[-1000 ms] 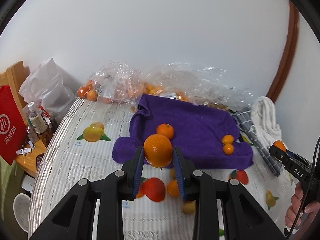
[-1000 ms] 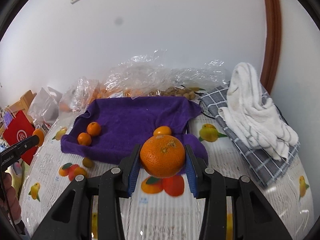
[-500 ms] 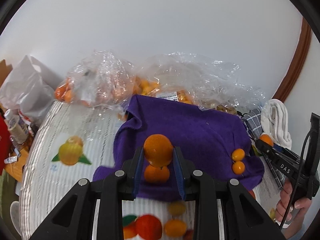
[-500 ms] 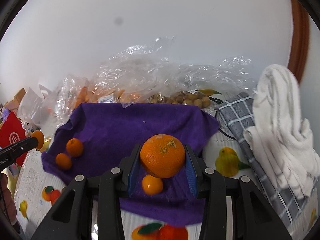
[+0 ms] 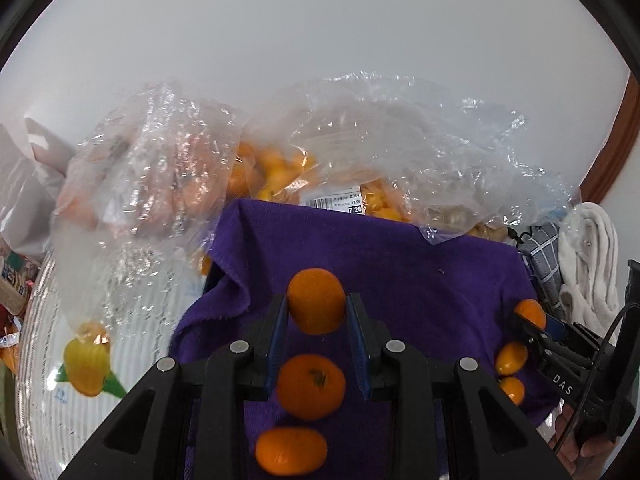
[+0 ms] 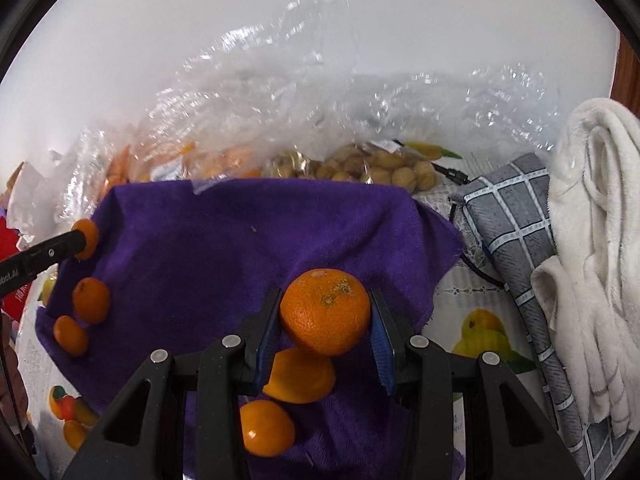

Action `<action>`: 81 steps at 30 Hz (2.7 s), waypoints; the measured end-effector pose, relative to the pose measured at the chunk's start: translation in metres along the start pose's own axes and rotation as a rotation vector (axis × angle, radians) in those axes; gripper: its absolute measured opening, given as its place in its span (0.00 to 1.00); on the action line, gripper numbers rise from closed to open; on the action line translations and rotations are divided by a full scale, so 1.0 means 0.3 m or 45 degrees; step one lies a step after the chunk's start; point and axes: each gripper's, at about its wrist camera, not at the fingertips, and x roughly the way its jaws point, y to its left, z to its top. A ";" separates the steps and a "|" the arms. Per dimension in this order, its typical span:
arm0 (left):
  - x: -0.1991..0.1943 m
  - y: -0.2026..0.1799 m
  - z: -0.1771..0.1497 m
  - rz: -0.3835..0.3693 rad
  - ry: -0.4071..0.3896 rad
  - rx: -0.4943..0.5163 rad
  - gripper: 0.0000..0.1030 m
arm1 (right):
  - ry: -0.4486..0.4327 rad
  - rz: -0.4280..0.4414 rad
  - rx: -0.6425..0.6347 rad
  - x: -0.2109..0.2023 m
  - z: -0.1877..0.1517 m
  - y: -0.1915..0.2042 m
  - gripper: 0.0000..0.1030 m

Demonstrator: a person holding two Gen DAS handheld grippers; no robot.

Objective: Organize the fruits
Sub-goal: 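Lower both tools onto the towel and open them to release the oranges, then move both open tools back toward the remaining loose fruits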

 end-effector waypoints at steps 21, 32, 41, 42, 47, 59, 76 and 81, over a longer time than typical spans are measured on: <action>0.138 -0.018 -0.008 0.024 0.116 0.042 0.28 | 0.040 -0.008 -0.018 0.055 -0.005 -0.007 0.42; -0.044 -0.042 0.042 -0.013 -0.026 0.048 0.39 | -0.101 -0.063 -0.056 -0.194 -0.027 0.040 0.49; -0.285 -0.061 0.018 -0.017 -0.174 0.061 0.39 | -0.141 -0.175 -0.065 -0.380 -0.166 0.082 0.49; -0.311 -0.061 -0.005 -0.041 -0.170 0.075 0.39 | -0.149 -0.197 -0.068 -0.405 -0.184 0.087 0.49; -0.395 -0.037 -0.130 0.001 -0.173 0.127 0.39 | -0.194 -0.145 -0.015 -0.490 -0.246 0.076 0.49; -0.529 0.104 -0.405 -0.011 -0.088 0.084 0.39 | -0.234 -0.090 -0.026 -0.668 -0.409 0.127 0.49; -0.518 0.273 -0.565 0.055 -0.048 -0.020 0.40 | -0.154 0.020 0.005 -0.623 -0.506 0.165 0.49; -0.449 0.337 -0.599 0.037 0.029 -0.082 0.40 | -0.097 0.075 -0.034 -0.538 -0.524 0.240 0.49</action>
